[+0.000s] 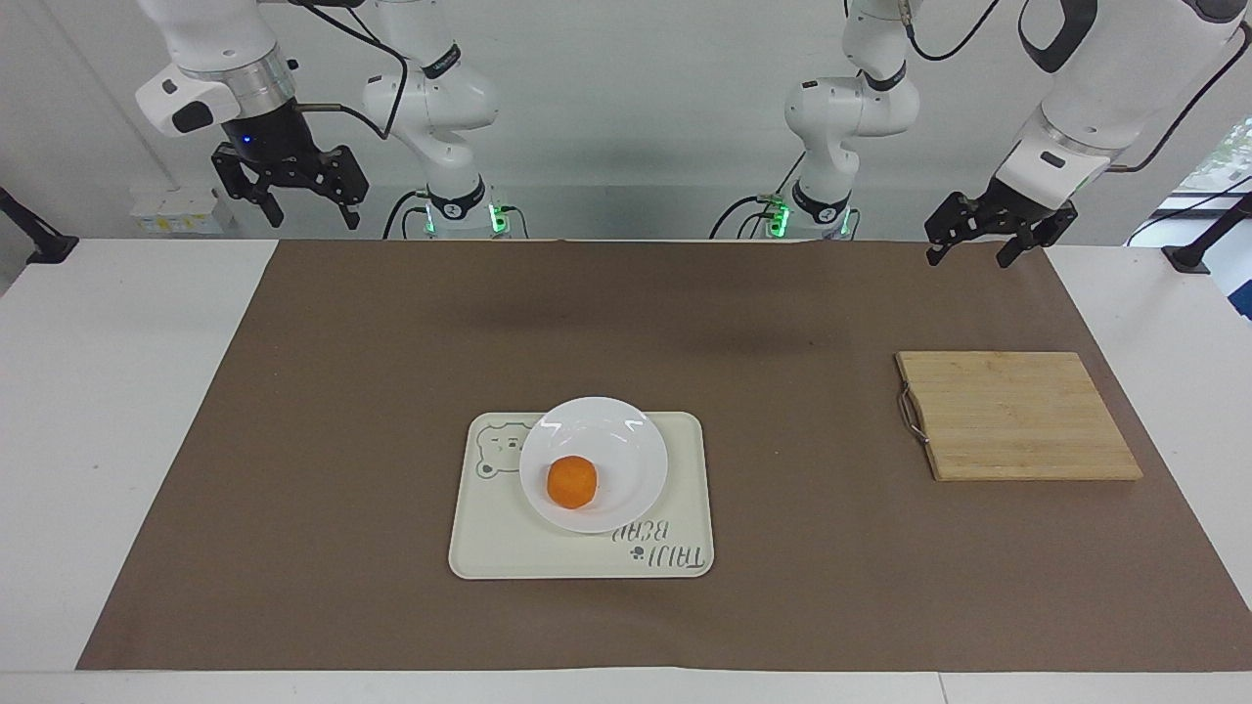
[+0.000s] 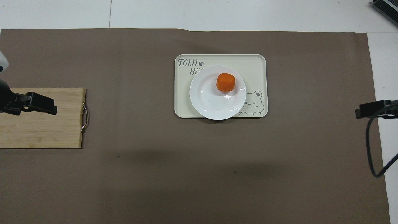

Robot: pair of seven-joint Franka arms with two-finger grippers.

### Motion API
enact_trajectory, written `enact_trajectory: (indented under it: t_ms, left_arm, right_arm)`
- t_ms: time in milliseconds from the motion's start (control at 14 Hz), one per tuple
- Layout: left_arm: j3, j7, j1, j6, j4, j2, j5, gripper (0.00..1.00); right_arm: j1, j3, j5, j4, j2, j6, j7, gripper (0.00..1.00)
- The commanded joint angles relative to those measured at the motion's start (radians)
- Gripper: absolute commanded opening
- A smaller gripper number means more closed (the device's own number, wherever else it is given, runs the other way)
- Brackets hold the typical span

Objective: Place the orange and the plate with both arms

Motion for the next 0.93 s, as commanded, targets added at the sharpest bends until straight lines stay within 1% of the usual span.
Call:
enact_trajectory:
  t_ms: [0, 142, 285, 570, 855]
  left_arm:
    - [-0.01, 0.009, 0.012, -0.013, -0.007, -0.016, 0.017, 1.0]
    - [-0.01, 0.009, 0.012, -0.013, -0.007, -0.016, 0.017, 1.0]
    - [-0.01, 0.009, 0.012, -0.013, -0.007, -0.016, 0.017, 1.0]
    - [-0.01, 0.009, 0.014, -0.013, -0.007, -0.016, 0.017, 1.0]
    - [-0.01, 0.009, 0.012, -0.013, -0.007, -0.016, 0.017, 1.0]
  right_arm:
    - [-0.007, 0.003, -0.003, -0.029, -0.027, 0.001, 0.01, 1.0]
    - [-0.004, 0.003, -0.023, -0.023, -0.021, 0.004, -0.03, 1.0]
    - [-0.007, 0.002, -0.026, 0.03, 0.007, -0.003, -0.062, 1.0]
    - [-0.012, 0.003, -0.044, 0.035, 0.01, -0.002, -0.068, 1.0]
    - [-0.012, 0.0, -0.027, 0.034, 0.01, -0.006, -0.065, 1.0]
